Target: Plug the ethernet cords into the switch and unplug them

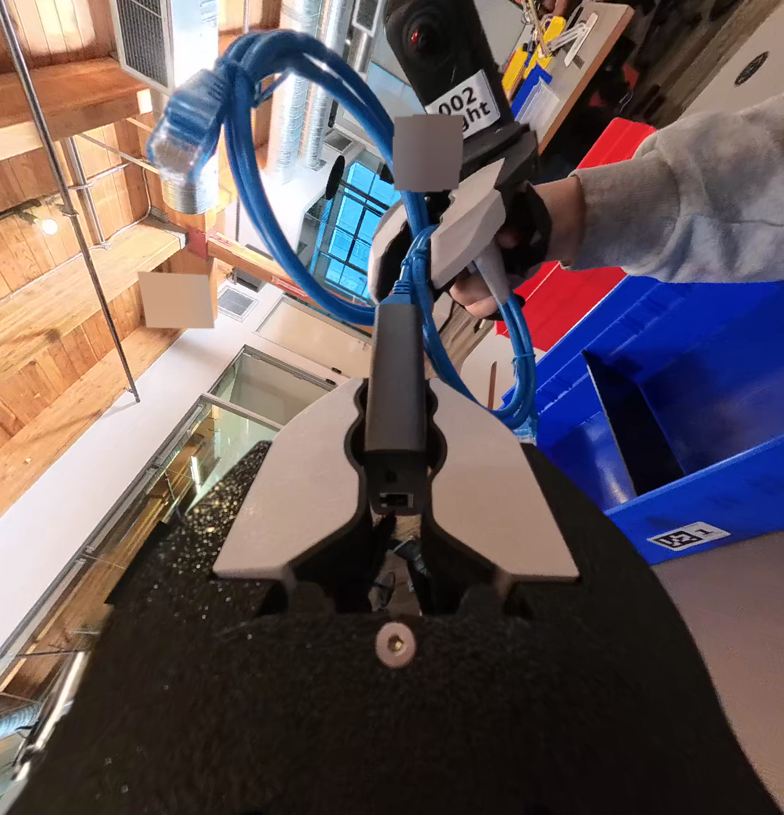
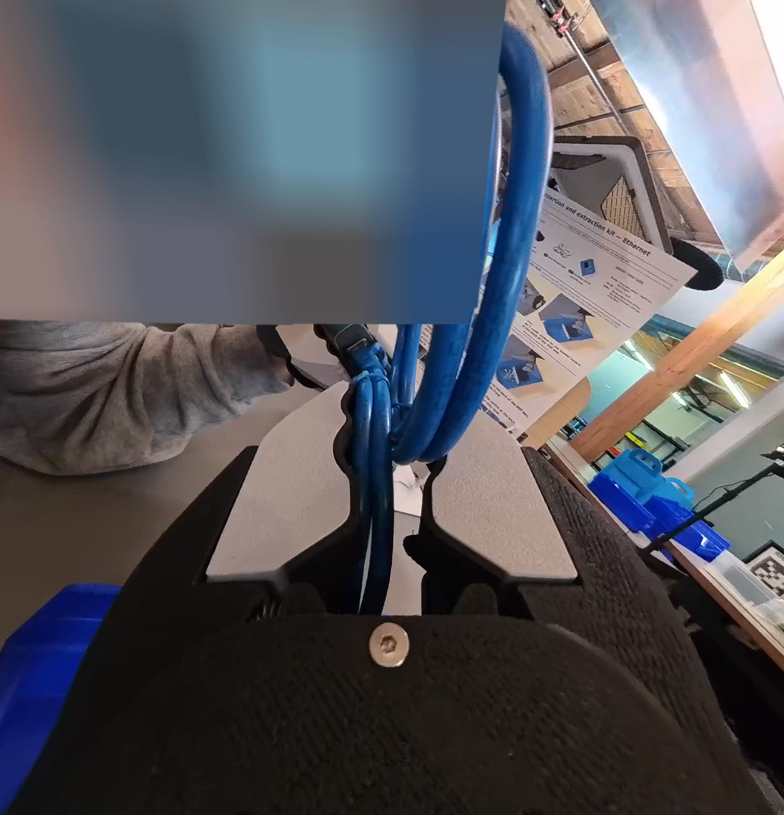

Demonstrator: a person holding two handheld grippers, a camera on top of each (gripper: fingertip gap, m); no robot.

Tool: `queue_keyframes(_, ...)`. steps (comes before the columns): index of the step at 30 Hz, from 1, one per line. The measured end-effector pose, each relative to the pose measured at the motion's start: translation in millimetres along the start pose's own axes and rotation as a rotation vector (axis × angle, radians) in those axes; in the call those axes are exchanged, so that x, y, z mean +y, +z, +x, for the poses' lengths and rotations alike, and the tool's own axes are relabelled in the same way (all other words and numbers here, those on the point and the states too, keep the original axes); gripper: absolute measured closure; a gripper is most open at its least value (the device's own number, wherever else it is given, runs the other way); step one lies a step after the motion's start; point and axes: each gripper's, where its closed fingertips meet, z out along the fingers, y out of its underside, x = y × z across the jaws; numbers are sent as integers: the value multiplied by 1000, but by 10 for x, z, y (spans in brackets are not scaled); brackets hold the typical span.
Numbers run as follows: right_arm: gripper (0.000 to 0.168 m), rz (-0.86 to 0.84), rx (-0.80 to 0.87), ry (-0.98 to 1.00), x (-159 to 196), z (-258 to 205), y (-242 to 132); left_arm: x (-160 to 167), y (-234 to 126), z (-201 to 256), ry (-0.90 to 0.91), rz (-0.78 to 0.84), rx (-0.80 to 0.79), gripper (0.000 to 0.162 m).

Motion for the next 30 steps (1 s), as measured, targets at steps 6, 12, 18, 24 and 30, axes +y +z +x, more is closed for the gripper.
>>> queue_keyframes(6,126,-56,104,55,112,191,-31,95,29,-45,2,-88,-31,140)
queue_keyframes(12,116,-130,146,8,229,288,-215,203,88,14,61,-154,-21,141)
queue_keyframes(18,127,90,101,133,-104,295,-457,328,44,100,80,-162,47,141)
queue_keyframes(24,156,10,313,74,-101,544,-502,213,92,193,188,-108,56,140)
queue_keyframes(30,159,-253,522,95,115,768,-589,102,113,219,303,-111,30,141)
